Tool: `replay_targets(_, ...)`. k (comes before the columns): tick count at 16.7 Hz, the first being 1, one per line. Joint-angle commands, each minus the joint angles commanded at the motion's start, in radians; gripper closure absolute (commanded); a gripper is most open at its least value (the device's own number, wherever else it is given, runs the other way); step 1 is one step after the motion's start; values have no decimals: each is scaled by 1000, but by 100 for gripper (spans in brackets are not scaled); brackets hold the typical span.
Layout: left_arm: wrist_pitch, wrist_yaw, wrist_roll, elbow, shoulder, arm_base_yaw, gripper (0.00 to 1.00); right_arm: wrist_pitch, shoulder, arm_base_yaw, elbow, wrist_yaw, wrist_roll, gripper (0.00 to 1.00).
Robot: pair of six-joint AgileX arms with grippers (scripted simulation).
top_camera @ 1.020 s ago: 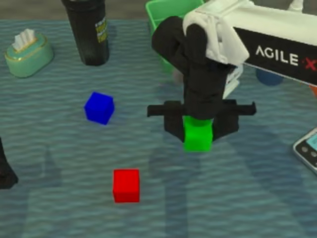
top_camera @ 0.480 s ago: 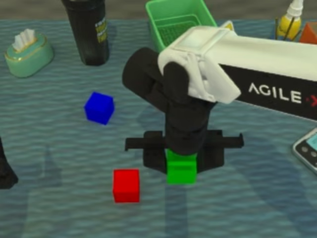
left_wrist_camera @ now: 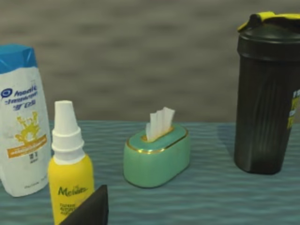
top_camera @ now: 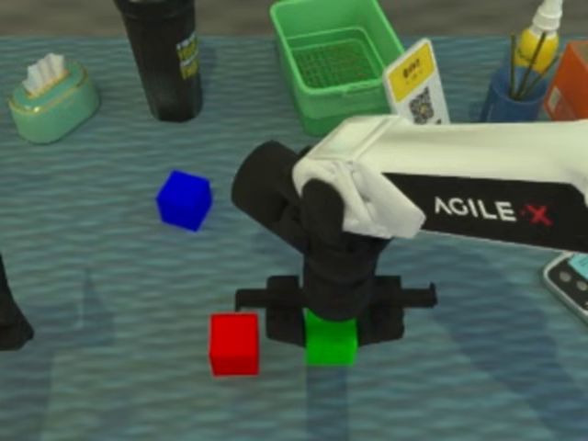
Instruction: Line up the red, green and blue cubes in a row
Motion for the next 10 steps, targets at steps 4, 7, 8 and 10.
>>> replay_targets(4,0,0,0,0,0,0,0,35,13,2,-27,1,1,100)
replay_targets(7,0,0,0,0,0,0,0,35,13,2,-27,1,1,92)
replay_targets(8,0,0,0,0,0,0,0,35,13,2,-27,1,1,85)
replay_targets(10,0,0,0,0,0,0,0,35,13,2,-27,1,1,70)
